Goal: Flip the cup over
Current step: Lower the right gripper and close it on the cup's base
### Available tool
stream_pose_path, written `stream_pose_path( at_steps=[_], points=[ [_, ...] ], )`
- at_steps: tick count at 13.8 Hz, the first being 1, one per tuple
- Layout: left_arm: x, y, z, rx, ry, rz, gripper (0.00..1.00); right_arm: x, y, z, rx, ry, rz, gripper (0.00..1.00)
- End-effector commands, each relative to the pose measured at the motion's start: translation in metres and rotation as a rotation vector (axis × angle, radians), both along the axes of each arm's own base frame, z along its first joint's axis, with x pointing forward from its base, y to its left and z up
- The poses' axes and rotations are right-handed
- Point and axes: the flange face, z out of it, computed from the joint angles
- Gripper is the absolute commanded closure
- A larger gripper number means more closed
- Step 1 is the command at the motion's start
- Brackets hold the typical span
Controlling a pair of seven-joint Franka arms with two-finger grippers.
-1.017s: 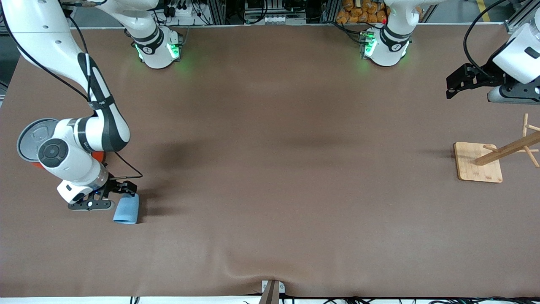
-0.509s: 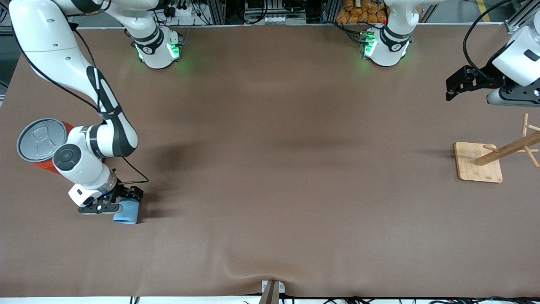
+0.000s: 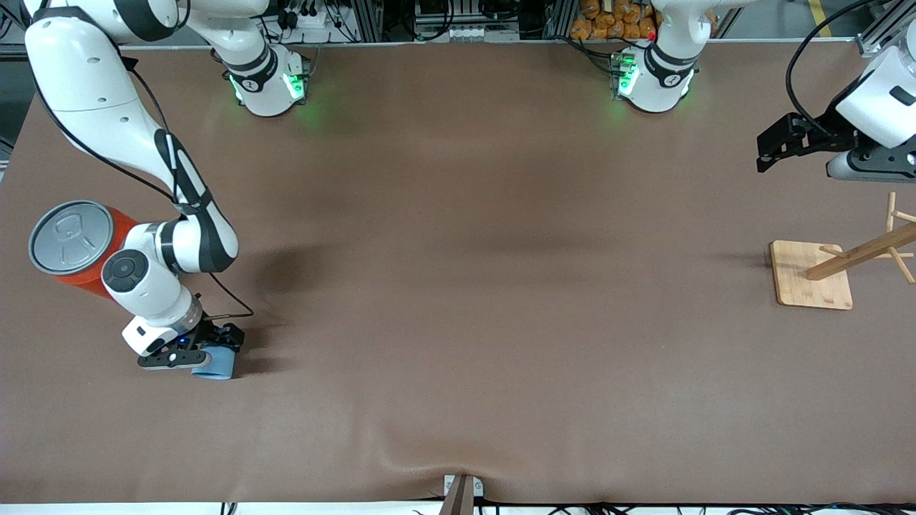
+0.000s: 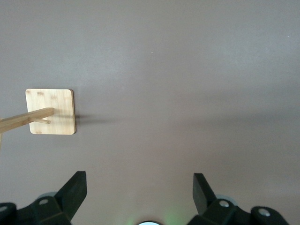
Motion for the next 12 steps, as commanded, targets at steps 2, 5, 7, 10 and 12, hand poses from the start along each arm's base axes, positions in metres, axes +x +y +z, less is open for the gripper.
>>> stream_pose_path(
  at_steps=[2,5,7,10,12],
  points=[
    [-0.001,-0.003,0.008,0.001,-0.017,-0.019,0.00,0.014,-0.003,-0.002,-0.010,-0.043,0.023,0.00],
    [0.000,-0.007,0.006,0.001,-0.013,-0.026,0.00,0.015,-0.001,-0.009,-0.003,-0.072,0.028,0.00],
    [0.000,-0.010,0.004,0.001,-0.010,-0.032,0.00,0.015,-0.001,-0.008,-0.003,-0.073,0.026,0.00],
    [-0.003,-0.020,0.005,0.002,-0.010,-0.046,0.00,0.015,-0.001,-0.006,-0.001,-0.074,0.022,0.43],
    [-0.006,-0.029,0.007,0.003,-0.013,-0.055,0.00,0.016,-0.001,-0.001,-0.005,-0.073,0.027,0.44]
  ],
)
